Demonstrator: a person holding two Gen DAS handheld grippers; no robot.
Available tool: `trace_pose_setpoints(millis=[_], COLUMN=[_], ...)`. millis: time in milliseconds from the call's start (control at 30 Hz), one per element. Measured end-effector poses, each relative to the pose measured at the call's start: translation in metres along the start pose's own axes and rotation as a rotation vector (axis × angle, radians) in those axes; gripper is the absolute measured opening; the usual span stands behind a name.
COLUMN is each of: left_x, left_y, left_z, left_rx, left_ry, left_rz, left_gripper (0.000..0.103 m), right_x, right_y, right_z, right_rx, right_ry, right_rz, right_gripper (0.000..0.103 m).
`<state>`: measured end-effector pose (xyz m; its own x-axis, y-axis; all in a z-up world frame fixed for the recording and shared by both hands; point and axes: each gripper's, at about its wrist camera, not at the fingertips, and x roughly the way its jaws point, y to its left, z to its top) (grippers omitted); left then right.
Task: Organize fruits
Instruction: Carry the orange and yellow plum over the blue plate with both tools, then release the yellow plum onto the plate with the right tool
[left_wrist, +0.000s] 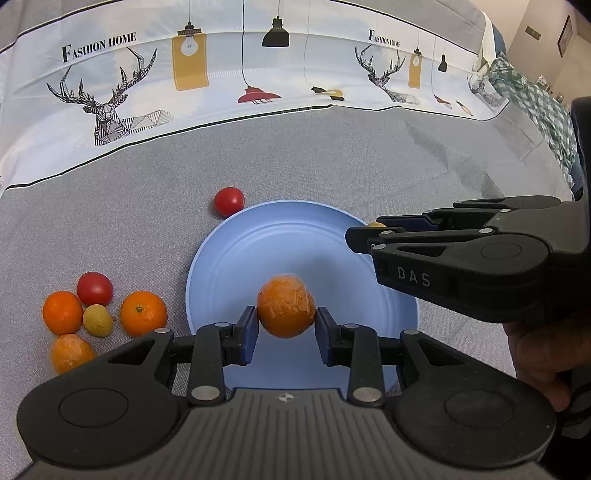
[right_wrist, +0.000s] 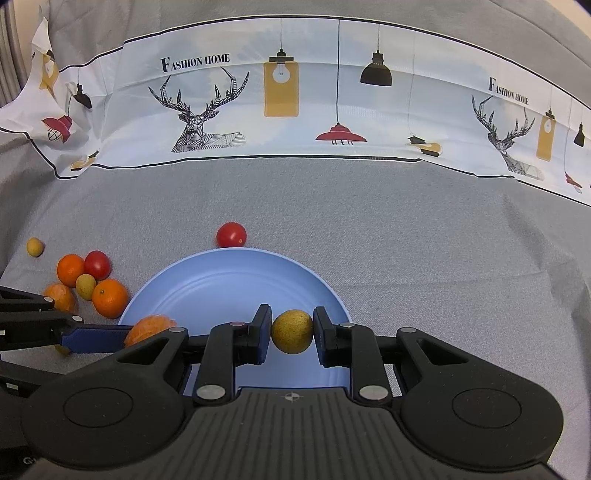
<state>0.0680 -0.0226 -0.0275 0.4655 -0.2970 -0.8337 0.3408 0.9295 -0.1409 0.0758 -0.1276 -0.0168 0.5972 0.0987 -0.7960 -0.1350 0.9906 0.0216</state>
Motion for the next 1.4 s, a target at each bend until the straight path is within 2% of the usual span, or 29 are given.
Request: trace_pose_setpoints(millis=[833,900,933,967,1167,1200,1267,1300,1333,1400], left_x=[-0.003,-0.005,-0.005,-0.006,-0.017,-0.021,-0.034,-0.04,-0.047,-0.062], left_y=[0.001,0.002,0.003,0.003,0.019,0.026,0.048,0.06,0.073,0.1], left_z=[0.003,0.004,0.005,0.005,0.01,0.012,0.015,0.016,0.015,0.011], left_rx=[-0.014,-0.024,-0.029,-0.032,-0.085,-0.111,-0.187,-0.229,-0.275,-0.378], left_ry=[0.0,-0.004,-0.006,-0.01,-0.062,-0.082,-0.13,-0.147,-0.163,-0.19], left_rz=[-0.008,-0.02,-0.025,-0.024,0.008,0.016,0.036,0.042,0.051,0.072], left_gripper=[0.037,0.041,0.043,0.043,0.042,0.039,0.025,0.014,0.01,0.01], right_x=[0.001,0.001,0.0,0.0,-0.001,-0.001,-0.003,-0.003,-0.004,-0.01], right_y=[0.001,0.002,0.001,0.001,-0.004,-0.004,-0.004,-0.004,-0.005,-0.007], right_z=[0.0,0.0,0.001,0.001,0.003,0.004,0.006,0.007,0.008,0.011], right_rx=[-0.012,-0.014,-0.011,-0.007,0.037,0.047,0.064,0.076,0.087,0.123], right_ry=[0.007,0.003,-0.002,-0.006,-0.014,-0.019,-0.031,-0.039,-0.048,-0.088], right_rz=[-0.004,-0.02,-0.026,-0.029,-0.052,-0.054,-0.057,-0.057,-0.057,-0.058], right_gripper=[0.026,0.037,0.048,0.052,0.053,0.053,0.053,0.052,0.052,0.052])
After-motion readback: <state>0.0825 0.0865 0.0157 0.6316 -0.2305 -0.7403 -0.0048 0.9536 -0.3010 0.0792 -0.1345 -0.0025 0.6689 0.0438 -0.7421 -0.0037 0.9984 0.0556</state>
